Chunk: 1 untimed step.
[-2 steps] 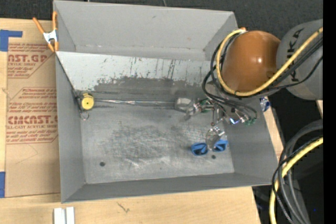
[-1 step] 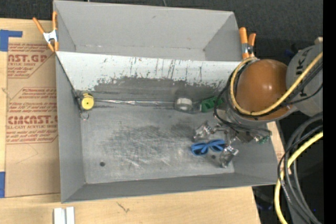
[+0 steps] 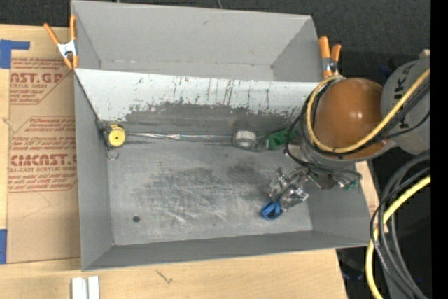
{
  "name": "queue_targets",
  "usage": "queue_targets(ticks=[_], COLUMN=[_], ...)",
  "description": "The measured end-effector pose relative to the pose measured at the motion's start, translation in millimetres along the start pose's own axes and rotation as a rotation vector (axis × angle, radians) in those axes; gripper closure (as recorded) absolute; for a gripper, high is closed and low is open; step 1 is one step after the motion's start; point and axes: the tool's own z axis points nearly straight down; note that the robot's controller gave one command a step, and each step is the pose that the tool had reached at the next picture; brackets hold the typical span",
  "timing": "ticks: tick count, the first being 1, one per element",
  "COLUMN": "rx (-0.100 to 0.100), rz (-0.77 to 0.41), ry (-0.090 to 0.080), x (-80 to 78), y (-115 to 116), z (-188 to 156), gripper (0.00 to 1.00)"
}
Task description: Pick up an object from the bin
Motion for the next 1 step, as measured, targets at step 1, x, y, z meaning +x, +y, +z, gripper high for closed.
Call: queue_targets(ticks=[1], rx=[0.009], rz=[-0.047], ry=[-0.007], x=[-10.7], y=[-2.7], z=[-122.9], gripper=[1.00])
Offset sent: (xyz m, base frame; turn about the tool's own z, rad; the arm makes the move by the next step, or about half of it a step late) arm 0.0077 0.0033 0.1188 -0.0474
